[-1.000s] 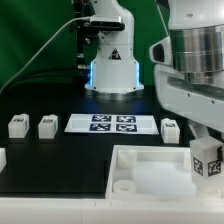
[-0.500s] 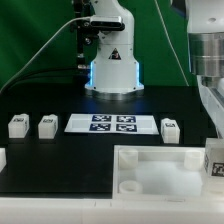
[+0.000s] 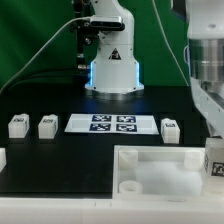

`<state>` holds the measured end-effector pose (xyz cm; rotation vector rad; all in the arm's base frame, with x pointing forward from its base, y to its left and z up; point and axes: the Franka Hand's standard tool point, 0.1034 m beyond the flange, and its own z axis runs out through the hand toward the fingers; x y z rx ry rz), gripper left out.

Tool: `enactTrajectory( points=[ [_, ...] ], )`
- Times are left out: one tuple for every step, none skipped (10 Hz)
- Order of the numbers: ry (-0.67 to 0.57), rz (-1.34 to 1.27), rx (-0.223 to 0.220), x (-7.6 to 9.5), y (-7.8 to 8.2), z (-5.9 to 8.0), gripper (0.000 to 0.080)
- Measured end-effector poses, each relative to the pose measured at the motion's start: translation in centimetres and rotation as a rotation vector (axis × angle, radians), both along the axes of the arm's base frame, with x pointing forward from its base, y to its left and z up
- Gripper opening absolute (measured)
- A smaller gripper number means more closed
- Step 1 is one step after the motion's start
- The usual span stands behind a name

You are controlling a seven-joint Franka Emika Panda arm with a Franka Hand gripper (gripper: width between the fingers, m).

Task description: Assemble one leg

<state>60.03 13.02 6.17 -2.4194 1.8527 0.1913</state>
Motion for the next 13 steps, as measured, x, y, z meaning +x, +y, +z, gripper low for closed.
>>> enactTrajectory(
  points=[
    [-0.011,0.176,-0.009,0.1,-0.4,0.2,0.0648],
    [-0.023,0.228,-0.008,0.1,-0.4,0.1,0.0648],
    [-0.042,0.383,-0.004,0.1,-0.5,0.1,0.0648],
    [-0.049,0.432,-0.002,0.1,-0.5,0.1,0.0648],
    [-0.070,0.581,0.000,0.3,-0.7,0.2,0.0648],
    [-0.103,0.722,-0.004,1.0,-0.7,0.9,0.0648],
    [-0.132,0.808,-0.004,1.7,-0.6,1.7,0.0648],
    [-0.159,0.954,-0.004,2.1,-1.0,2.3,0.0648],
    [-0.174,1.032,-0.012,2.4,-1.3,2.5,0.0648],
    [-0.187,1.082,-0.018,2.4,-1.4,2.4,0.0648],
    [-0.192,1.136,-0.016,2.4,-1.4,2.4,0.0648],
    [-0.190,1.117,-0.016,2.4,-1.4,2.3,0.0528],
    [-0.188,1.100,-0.017,2.4,-1.4,2.3,0.0528]
  ],
)
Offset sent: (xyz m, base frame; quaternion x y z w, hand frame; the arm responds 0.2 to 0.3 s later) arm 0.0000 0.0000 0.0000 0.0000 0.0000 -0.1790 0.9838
